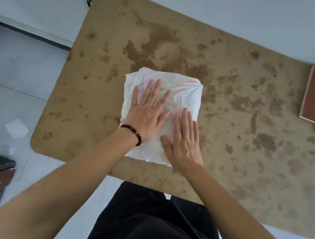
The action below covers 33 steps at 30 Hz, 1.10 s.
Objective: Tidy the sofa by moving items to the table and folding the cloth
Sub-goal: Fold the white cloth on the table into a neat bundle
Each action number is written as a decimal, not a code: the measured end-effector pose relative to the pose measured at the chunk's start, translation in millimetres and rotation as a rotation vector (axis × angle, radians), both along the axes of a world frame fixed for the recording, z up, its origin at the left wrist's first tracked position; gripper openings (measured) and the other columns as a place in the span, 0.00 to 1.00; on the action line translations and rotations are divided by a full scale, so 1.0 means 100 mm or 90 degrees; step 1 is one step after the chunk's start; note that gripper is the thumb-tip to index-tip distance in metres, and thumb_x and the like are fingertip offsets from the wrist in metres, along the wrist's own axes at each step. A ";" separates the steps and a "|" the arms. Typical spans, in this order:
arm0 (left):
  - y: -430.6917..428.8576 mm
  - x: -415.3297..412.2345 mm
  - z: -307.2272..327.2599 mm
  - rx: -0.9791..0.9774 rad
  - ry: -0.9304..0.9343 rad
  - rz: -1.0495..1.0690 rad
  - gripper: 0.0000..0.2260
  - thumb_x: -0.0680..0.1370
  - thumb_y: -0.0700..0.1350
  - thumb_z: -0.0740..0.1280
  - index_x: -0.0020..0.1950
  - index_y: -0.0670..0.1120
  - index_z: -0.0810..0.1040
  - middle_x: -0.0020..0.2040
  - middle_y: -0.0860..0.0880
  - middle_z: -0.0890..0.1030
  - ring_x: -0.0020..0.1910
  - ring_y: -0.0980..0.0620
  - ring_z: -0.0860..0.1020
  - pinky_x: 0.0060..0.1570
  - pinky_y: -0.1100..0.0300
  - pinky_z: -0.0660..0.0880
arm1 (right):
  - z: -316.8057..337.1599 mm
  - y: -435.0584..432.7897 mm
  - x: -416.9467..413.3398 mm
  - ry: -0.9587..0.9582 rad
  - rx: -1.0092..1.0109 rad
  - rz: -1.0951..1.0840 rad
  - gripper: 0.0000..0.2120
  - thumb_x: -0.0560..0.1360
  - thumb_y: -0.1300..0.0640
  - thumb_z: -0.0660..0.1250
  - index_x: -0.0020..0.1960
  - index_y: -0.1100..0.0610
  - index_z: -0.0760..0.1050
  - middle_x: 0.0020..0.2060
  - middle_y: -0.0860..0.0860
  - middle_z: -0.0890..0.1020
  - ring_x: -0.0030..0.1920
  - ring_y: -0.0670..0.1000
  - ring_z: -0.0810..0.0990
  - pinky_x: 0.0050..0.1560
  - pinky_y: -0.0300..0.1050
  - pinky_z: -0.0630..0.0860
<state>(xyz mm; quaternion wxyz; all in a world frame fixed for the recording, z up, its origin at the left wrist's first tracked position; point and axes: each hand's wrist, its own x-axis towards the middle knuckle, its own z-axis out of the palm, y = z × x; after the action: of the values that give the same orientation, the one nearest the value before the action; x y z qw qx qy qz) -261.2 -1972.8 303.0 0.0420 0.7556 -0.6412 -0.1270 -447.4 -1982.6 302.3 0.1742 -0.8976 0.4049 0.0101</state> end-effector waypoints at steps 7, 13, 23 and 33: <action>-0.51 0.53 -0.20 0.126 -0.045 -0.024 0.28 0.82 0.60 0.38 0.80 0.50 0.41 0.80 0.47 0.40 0.79 0.49 0.39 0.75 0.40 0.40 | -0.06 0.14 -0.05 0.053 0.018 0.099 0.35 0.82 0.38 0.50 0.80 0.61 0.52 0.80 0.58 0.50 0.80 0.59 0.45 0.77 0.63 0.48; 0.03 0.14 0.04 -0.070 0.027 0.108 0.28 0.84 0.55 0.48 0.80 0.43 0.50 0.80 0.40 0.48 0.79 0.44 0.47 0.75 0.39 0.43 | 0.05 -0.53 0.14 -0.041 -0.102 0.019 0.27 0.84 0.48 0.52 0.79 0.59 0.56 0.79 0.61 0.54 0.79 0.62 0.49 0.77 0.64 0.46; 0.29 0.11 -0.23 0.127 0.052 0.062 0.30 0.81 0.62 0.40 0.80 0.50 0.43 0.80 0.46 0.39 0.78 0.47 0.37 0.75 0.39 0.44 | -0.17 -1.31 0.37 0.137 0.021 -0.010 0.35 0.80 0.32 0.43 0.81 0.48 0.40 0.80 0.55 0.41 0.79 0.61 0.40 0.77 0.62 0.44; 0.45 0.13 0.05 0.074 0.406 0.523 0.36 0.78 0.64 0.58 0.80 0.49 0.48 0.79 0.51 0.56 0.78 0.48 0.48 0.75 0.44 0.47 | 0.06 -0.27 0.12 -0.012 0.239 -0.397 0.52 0.73 0.24 0.50 0.80 0.61 0.40 0.78 0.55 0.34 0.77 0.50 0.30 0.77 0.54 0.33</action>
<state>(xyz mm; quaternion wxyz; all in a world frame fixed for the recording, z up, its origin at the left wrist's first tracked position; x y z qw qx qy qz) -247.9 -1927.8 307.9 0.2394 0.8696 -0.2394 -0.3595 -435.7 -2009.9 308.8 0.3343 -0.6835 0.6485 0.0226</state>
